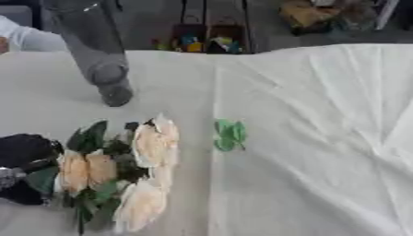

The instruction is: Arrange flowers into the vase.

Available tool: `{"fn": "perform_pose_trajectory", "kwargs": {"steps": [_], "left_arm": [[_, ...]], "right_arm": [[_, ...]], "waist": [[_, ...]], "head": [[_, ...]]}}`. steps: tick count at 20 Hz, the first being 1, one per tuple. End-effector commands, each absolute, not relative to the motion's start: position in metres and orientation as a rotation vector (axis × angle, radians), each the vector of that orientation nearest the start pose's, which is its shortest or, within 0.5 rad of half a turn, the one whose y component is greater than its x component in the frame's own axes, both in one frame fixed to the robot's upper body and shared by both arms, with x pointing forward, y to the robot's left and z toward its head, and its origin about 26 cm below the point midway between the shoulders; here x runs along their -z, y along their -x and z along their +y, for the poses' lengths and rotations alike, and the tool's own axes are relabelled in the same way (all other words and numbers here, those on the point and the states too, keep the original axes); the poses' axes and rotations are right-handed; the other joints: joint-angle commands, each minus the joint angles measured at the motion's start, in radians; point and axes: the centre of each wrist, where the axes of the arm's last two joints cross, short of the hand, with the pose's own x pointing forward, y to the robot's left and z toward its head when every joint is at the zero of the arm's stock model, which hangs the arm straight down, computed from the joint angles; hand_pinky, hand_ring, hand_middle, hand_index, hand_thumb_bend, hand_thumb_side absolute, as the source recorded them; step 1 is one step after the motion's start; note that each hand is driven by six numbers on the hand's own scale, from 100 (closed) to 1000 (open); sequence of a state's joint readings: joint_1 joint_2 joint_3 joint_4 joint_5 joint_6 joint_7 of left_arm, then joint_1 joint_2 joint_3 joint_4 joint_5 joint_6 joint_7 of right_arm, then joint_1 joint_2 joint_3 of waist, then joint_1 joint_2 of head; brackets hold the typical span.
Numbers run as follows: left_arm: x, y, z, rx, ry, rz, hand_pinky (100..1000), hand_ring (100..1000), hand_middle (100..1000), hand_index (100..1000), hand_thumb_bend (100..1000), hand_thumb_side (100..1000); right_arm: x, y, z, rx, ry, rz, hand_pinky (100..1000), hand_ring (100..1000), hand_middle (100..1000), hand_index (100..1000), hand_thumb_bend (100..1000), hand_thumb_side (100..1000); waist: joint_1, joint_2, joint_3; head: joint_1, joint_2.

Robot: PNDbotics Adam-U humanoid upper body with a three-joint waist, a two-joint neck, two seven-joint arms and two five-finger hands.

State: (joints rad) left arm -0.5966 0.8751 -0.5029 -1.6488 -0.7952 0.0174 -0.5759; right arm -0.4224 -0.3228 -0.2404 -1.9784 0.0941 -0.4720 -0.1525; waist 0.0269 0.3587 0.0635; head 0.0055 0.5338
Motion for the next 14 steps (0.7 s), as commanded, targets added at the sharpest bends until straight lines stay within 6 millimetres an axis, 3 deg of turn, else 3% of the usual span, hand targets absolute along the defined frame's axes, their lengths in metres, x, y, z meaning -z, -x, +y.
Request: {"fn": "perform_pose_trajectory", "kwargs": {"steps": [1,3,4,14], "left_arm": [[-0.2069,-0.3595,0.2829,1.934,-1.001,-1.112,202,128,205,317,100,415],[-0.206,-0.3617,0.2842,1.909,-1.008,-1.133,107,100,124,242,100,395],[-0.2053,-0.3629,0.2852,1.891,-1.011,-1.145,100,100,100,208,100,391],[-0.2032,-0.3655,0.2866,1.824,-1.022,-1.217,100,100,100,117,100,440]], "right_arm": [[-0.2581,-0.3004,-0.3106,0.19,-0.561,3.26,551,784,531,752,100,857],[-0.258,-0.3005,-0.3105,0.19,-0.56,3.261,551,784,531,752,100,857],[-0.2579,-0.3004,-0.3106,0.189,-0.561,3.262,551,784,531,752,100,857],[-0.2569,-0.3003,-0.3109,0.199,-0.562,3.268,552,786,527,752,100,856]], "waist": [[0.002,-0.016,0.0],[0.003,-0.016,0.001],[0.002,-0.016,0.0],[0.001,-0.015,0.003]], "head": [[0.002,-0.012],[0.002,-0.013],[0.002,-0.014],[-0.002,-0.016]]}}
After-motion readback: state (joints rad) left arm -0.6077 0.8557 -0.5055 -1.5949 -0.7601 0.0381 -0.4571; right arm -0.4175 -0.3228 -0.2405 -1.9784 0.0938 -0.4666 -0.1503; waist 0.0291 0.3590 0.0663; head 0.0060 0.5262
